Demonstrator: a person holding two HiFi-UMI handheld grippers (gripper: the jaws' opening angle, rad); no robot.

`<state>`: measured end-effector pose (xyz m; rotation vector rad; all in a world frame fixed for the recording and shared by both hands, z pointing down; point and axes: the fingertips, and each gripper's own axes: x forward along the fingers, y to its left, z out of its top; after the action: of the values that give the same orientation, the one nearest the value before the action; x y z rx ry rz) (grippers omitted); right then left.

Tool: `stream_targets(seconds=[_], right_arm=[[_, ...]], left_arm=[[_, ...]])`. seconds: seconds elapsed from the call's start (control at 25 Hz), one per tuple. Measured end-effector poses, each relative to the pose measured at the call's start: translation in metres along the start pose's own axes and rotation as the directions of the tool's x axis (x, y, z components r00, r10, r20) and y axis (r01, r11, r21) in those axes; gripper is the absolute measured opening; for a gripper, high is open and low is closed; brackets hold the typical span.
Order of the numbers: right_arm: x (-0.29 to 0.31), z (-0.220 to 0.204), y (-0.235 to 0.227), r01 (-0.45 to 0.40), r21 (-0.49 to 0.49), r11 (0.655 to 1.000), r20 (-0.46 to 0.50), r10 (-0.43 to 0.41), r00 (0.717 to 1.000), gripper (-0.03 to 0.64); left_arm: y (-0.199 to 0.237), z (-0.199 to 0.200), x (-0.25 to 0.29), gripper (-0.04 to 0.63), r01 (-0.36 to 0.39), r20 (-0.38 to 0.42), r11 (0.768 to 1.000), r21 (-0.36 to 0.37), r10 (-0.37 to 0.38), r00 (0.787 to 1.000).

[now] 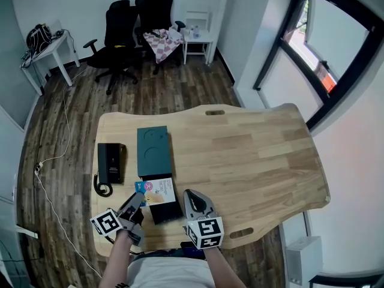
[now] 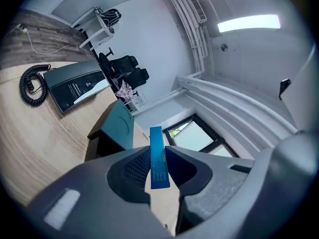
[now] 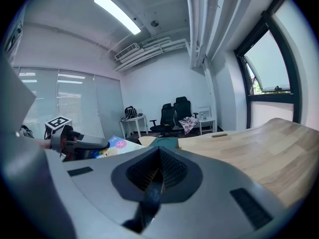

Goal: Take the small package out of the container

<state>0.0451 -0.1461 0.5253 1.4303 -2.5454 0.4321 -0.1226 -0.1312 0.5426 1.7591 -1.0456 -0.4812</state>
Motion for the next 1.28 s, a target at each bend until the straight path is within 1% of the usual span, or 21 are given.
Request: stream_targets(seconds=[0.08,0.16,0.2,0.24,0.36,0.56,1.04,1.28], right_arm=[[-0.002,0.004,-0.003,0.018,-0.002,1.0,0.019,-0.018,1.0,0.005],[-0.003,0.007,-0.005,0.031,-0.008,0.999,0.033,-0.03,0.999,0.005],[-0.004,0.008,-0.006,0.033,-0.014,0.999,0.036,-0.032,0.999,0.005],[-0.004,0.009,-0.006,0.034,-0.021,0.999,0.037,-0.033,0.999,0.005],[-0.006,0.011,-0.006,0.038,-0.029,0.999,0.045,-0.037,0.998,0.005],[-0.007,0.011,-0.007,0.044,-0.024,0.999,0.053,-0.043,0.998,0.005],[-0.007,0.011,-0.008,0.044,-0.012,0.999,0.058,-0.043,0.997,0.005],[-0.01,0.007,-0.012,0.05,-0.008,0.999,0.052,-0.049,0.997,0.005]], left_arm=[[-0.006,0.001,0.001,0.094,0.055,0.018,0.997,-0.052,-0.055,0.998],[-0.014,0.003,0.001,0.095,0.11,0.049,0.983,-0.146,-0.104,0.993],[-0.018,0.005,0.001,0.094,0.138,0.059,0.975,-0.175,-0.129,0.99],[-0.021,0.006,0.003,0.095,0.157,0.062,0.969,-0.188,-0.148,0.987],[-0.025,0.005,0.004,0.095,0.178,0.052,0.964,-0.197,-0.171,0.984],[-0.026,0.001,0.006,0.095,0.18,0.029,0.967,-0.179,-0.178,0.984],[-0.026,-0.003,0.009,0.094,0.17,0.008,0.971,-0.17,-0.172,0.985],[-0.024,-0.007,0.011,0.094,0.168,0.005,0.969,-0.181,-0.17,0.985]])
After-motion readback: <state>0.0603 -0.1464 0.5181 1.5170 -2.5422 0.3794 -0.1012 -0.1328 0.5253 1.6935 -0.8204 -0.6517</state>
